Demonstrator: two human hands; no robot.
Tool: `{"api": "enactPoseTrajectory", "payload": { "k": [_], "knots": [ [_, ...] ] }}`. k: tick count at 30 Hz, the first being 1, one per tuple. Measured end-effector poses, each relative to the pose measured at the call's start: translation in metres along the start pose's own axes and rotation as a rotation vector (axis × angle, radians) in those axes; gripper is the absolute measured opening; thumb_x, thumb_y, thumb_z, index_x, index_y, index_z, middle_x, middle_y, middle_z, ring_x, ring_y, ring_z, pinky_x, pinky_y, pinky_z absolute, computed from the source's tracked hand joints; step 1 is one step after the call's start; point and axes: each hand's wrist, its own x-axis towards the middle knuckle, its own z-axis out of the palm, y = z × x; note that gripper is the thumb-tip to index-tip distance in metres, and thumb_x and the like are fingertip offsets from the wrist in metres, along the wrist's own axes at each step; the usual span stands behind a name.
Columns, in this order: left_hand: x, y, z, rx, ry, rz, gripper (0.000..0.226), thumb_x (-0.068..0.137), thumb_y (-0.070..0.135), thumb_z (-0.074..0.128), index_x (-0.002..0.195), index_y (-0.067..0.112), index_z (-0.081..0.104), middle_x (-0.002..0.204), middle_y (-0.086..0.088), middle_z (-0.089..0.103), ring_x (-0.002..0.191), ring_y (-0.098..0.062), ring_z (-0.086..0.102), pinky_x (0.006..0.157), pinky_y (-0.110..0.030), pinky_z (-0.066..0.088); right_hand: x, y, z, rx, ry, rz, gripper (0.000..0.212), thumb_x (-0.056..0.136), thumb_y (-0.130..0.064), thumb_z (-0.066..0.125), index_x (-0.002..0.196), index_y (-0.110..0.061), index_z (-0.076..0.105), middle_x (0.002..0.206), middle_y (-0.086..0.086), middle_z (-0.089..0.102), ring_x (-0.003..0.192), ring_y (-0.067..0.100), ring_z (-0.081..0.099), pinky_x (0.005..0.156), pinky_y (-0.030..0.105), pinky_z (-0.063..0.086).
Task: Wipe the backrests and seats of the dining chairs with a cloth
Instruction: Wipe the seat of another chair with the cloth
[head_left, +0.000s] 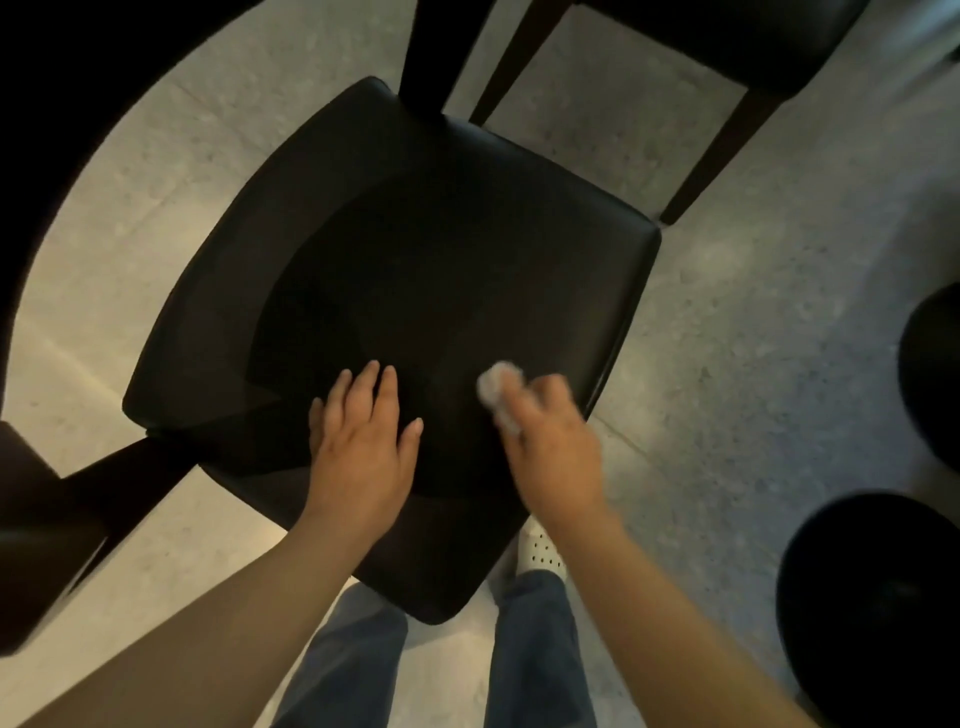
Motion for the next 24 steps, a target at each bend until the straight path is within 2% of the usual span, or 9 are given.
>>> {"api": "enactPoseTrajectory", "payload": {
  "k": [2,3,5,7,13,16,17,20,24],
  "knots": [
    [0.002,0.006,0.0,0.009,-0.004,0.008,0.062,0.098,0.044,0.034,0.153,0.018,0.019,0.16,-0.004,0.018,0.148,-0.024,0.006,0.12,-0.05,0.011,-0.001,0.014,0.007,-0.051,-0.066,-0.065,0.067,0.082,-0.028,0.068,0.14,-0.029,0.036,0.115,0.003,0.042,0.088,0.018,0.054,0.064,0.025,0.046],
    [0.004,0.009,0.0,0.012,-0.009,0.015,0.063,0.099,0.044,0.034,0.153,0.019,0.018,0.16,-0.004,0.017,0.148,-0.024,0.005,0.12,-0.05,0.011,0.0,0.03,0.007,-0.021,-0.053,0.05,0.065,0.081,-0.02,0.068,0.139,-0.028,0.04,0.116,0.006,0.044,0.091,0.022,0.054,0.066,0.027,0.042],
    [0.008,0.016,0.001,0.014,-0.02,0.03,0.063,0.099,0.044,0.033,0.154,0.02,0.015,0.161,-0.002,0.014,0.149,-0.023,0.002,0.12,-0.049,0.01,0.007,0.07,-0.001,0.151,0.087,0.472,0.046,0.088,-0.011,0.056,0.133,-0.022,0.051,0.117,0.013,0.047,0.095,0.031,0.054,0.072,0.031,0.035],
    [0.014,0.025,0.002,0.021,-0.028,0.039,0.063,0.099,0.045,0.032,0.154,0.021,0.012,0.161,-0.001,0.011,0.149,-0.021,0.0,0.121,-0.048,0.009,0.016,0.104,-0.013,0.223,0.161,0.807,0.037,0.095,-0.015,0.051,0.132,-0.017,0.054,0.119,0.016,0.046,0.097,0.032,0.054,0.076,0.03,0.033],
    [0.037,0.06,0.003,0.026,-0.016,0.071,0.063,0.099,0.045,0.033,0.153,0.022,0.011,0.161,-0.001,0.01,0.149,-0.022,0.001,0.12,-0.049,0.011,0.055,0.114,-0.04,0.233,0.221,0.53,0.039,0.096,-0.024,0.054,0.135,-0.025,0.054,0.113,0.005,0.05,0.083,0.012,0.048,0.073,0.027,0.041],
    [0.052,0.076,0.002,0.04,-0.01,0.106,0.063,0.099,0.046,0.032,0.153,0.024,0.009,0.161,-0.001,0.008,0.149,-0.022,0.0,0.12,-0.048,0.008,0.084,0.116,-0.052,0.372,0.274,0.485,0.038,0.098,-0.024,0.053,0.136,-0.023,0.053,0.12,0.002,0.049,0.087,0.011,0.054,0.07,0.007,0.043],
    [0.057,0.08,0.002,0.05,-0.009,0.114,0.063,0.099,0.047,0.031,0.153,0.025,0.008,0.161,-0.001,0.008,0.148,-0.023,0.0,0.12,-0.048,0.009,0.095,0.119,-0.057,0.418,0.276,0.467,0.038,0.098,-0.024,0.052,0.136,-0.023,0.052,0.124,0.002,0.048,0.089,0.013,0.057,0.071,0.01,0.048],
    [0.072,0.089,0.001,0.078,-0.021,0.099,0.064,0.098,0.05,0.033,0.153,0.028,0.011,0.158,-0.003,0.015,0.146,-0.025,0.011,0.118,-0.046,0.02,0.132,0.128,-0.066,0.465,0.205,0.421,0.039,0.1,-0.027,0.048,0.138,-0.023,0.048,0.133,0.001,0.046,0.098,0.028,0.063,0.079,0.044,0.057],
    [0.08,0.091,0.006,0.117,-0.038,0.074,0.069,0.093,0.055,0.042,0.152,0.029,0.017,0.154,-0.002,0.021,0.141,-0.026,0.017,0.113,-0.043,0.029,0.166,0.136,-0.063,0.43,0.241,0.414,0.037,0.1,-0.022,0.047,0.137,-0.023,0.051,0.136,0.003,0.048,0.111,0.025,0.058,0.091,0.041,0.052]
  ]
}}
